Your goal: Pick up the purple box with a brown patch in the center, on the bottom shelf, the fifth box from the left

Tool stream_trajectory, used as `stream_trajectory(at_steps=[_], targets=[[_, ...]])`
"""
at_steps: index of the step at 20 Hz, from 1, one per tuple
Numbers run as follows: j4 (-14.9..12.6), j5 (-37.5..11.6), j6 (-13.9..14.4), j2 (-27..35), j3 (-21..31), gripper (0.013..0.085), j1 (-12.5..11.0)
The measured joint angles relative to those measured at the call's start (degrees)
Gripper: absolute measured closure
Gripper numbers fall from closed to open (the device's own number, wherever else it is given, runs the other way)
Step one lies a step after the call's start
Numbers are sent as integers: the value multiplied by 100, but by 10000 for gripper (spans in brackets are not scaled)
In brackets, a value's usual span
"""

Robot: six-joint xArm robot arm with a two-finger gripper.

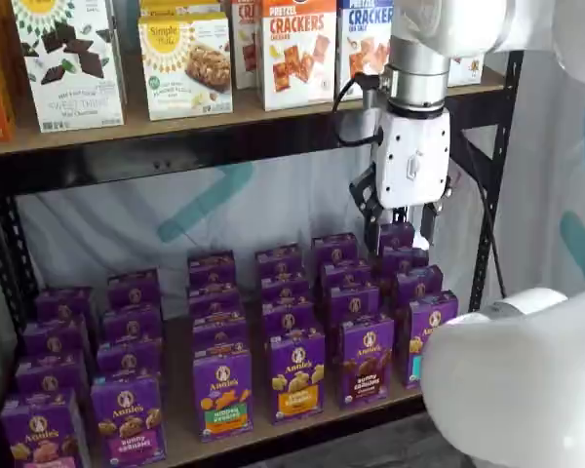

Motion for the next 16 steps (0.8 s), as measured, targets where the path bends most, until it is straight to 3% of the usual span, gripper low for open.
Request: stream_trajectory(at_steps=[3, 6, 16], targets=[[356, -406, -253, -279, 245, 130, -177], [458, -468, -294, -255, 275, 130, -189], [312, -1268, -164, -15, 738, 130, -25]])
